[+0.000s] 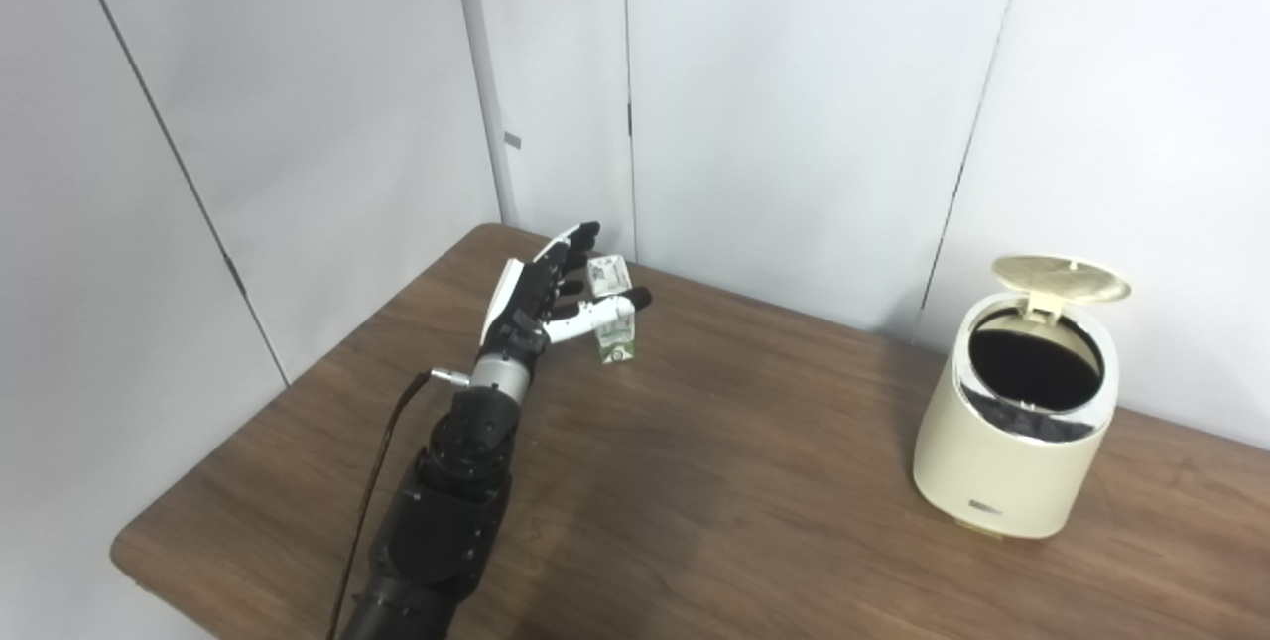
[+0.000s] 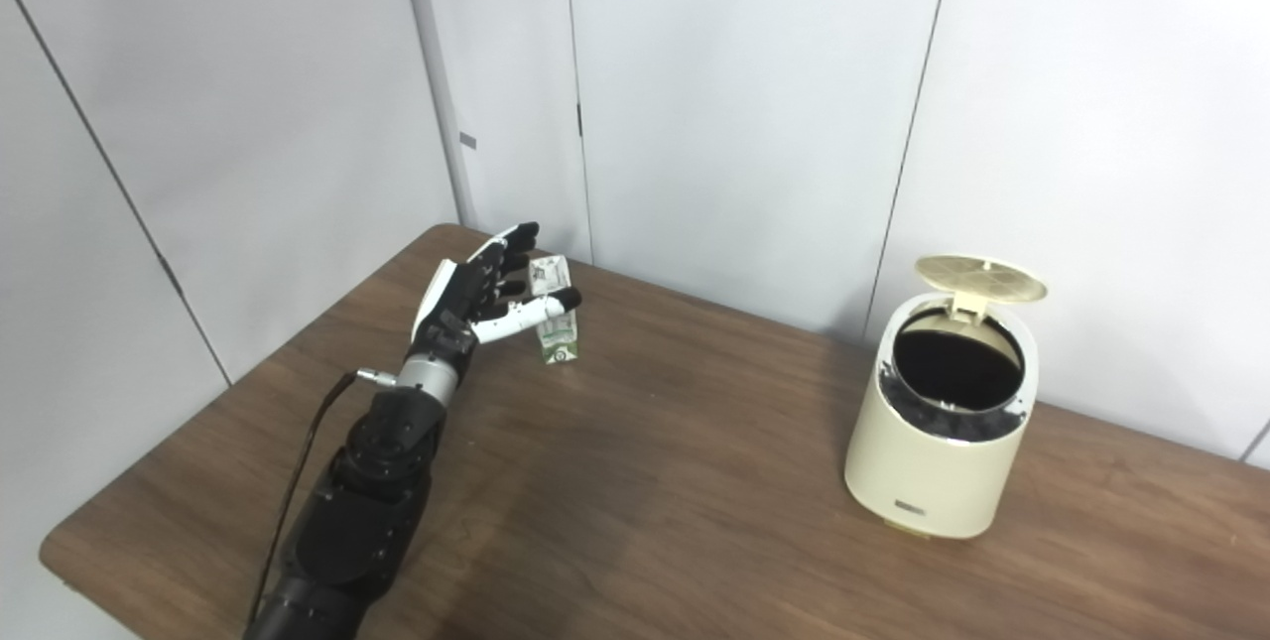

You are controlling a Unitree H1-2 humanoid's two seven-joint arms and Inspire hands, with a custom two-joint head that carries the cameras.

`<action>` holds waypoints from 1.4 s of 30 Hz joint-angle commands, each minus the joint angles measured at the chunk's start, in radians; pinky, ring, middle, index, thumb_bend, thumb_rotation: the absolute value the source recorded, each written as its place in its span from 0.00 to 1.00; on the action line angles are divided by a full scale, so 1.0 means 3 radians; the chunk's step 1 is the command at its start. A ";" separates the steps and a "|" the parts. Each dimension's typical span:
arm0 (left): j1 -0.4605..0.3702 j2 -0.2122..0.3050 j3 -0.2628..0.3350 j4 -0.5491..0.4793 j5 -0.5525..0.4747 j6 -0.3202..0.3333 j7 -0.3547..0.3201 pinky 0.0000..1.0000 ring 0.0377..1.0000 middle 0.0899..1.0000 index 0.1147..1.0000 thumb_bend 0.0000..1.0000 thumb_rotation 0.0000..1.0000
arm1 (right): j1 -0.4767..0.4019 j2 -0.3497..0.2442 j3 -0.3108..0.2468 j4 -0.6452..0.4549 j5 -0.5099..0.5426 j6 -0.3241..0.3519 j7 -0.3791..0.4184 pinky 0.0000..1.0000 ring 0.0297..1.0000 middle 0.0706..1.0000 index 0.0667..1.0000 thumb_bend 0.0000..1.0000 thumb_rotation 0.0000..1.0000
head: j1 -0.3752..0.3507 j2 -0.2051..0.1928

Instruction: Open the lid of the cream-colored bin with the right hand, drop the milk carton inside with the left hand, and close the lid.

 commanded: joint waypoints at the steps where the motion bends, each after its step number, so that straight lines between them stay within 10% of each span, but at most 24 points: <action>1: -0.0151 0.0078 0.0006 0.0027 0.0025 -0.0132 0.0073 0.85 0.90 0.90 0.91 1.00 0.36 | 0.0056 -0.0038 -0.0033 0.0039 0.0022 -0.0144 0.0012 0.44 0.54 0.56 0.54 0.41 0.47 | -0.0009 -0.0007; 30: -0.0502 0.0409 -0.0133 0.0414 0.0214 0.0282 0.0027 0.80 0.88 0.90 0.93 0.96 0.15 | 0.0085 -0.0004 -0.0010 0.0009 0.0040 -0.0105 0.0048 0.43 0.53 0.55 0.52 0.52 0.53 | -0.0140 -0.0091; 42: -0.0632 0.0855 -0.0638 0.0648 0.0570 0.0409 -0.0305 0.79 0.85 0.86 0.88 1.00 0.23 | 0.0087 0.0007 -0.0002 -0.0044 0.0015 0.0019 0.0058 0.42 0.52 0.53 0.51 0.56 0.54 | -0.0186 -0.0098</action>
